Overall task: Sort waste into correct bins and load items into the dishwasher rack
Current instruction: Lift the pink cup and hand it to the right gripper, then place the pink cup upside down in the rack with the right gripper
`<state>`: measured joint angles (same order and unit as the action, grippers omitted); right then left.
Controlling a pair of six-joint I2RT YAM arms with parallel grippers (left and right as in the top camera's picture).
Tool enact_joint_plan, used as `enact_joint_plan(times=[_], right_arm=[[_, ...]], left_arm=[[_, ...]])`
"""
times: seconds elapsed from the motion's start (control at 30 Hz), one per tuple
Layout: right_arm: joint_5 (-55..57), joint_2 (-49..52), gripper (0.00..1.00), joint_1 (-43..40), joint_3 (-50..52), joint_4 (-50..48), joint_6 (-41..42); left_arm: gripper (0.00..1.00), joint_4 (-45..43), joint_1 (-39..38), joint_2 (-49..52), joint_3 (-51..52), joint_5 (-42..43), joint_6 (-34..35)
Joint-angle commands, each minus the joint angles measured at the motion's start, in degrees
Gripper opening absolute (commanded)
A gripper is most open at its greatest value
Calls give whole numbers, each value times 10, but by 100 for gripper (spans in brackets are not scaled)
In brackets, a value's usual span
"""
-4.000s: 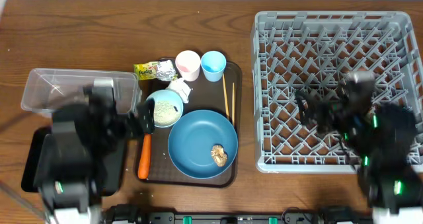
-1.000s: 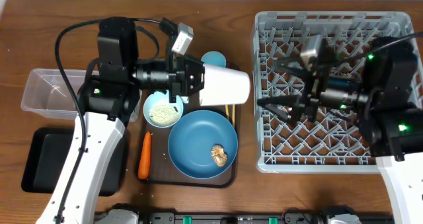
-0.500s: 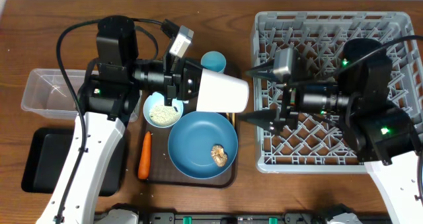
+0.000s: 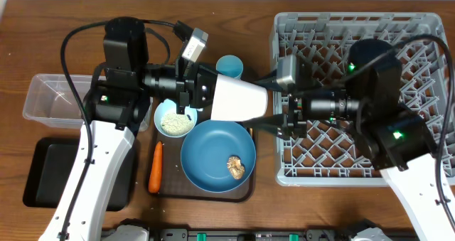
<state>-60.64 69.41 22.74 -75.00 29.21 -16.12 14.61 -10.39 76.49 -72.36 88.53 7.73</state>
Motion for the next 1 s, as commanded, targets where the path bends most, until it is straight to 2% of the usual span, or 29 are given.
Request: enact_joint_plan(times=[0.0, 0.17, 0.27, 0.3, 0.43, 0.5, 0.77, 0.83, 0.9, 0.97], right_arm=[[-5, 4, 62, 12, -6, -1, 0], [-5, 3, 47, 13, -6, -2, 0], [-5, 2, 45, 13, -6, -2, 0], [-5, 1, 45, 13, -6, -2, 0], [5, -10, 45, 9, -6, -2, 0], [29, -20, 44, 3, -6, 2, 7], [191, -71, 45, -68, -6, 57, 80], [254, -83, 46, -102, -6, 87, 115], [332, -91, 41, -140, -6, 123, 173], [379, -94, 42, -179, -6, 162, 223]], left_arm=[[6, -5, -1, -10, -11, 15, 5], [6, -7, -1, -10, -11, 15, 5], [8, -7, -1, -10, -11, 15, 5], [17, -7, -1, -10, -11, 15, 5], [88, -9, 0, -10, -11, 14, 5], [96, -15, 1, -10, -11, 14, 5], [98, -34, 32, -10, -11, 3, 5], [98, -34, 41, -10, -10, 3, 5], [98, -34, 47, -10, -10, 3, 5], [98, -34, 47, -10, -10, 3, 5]])
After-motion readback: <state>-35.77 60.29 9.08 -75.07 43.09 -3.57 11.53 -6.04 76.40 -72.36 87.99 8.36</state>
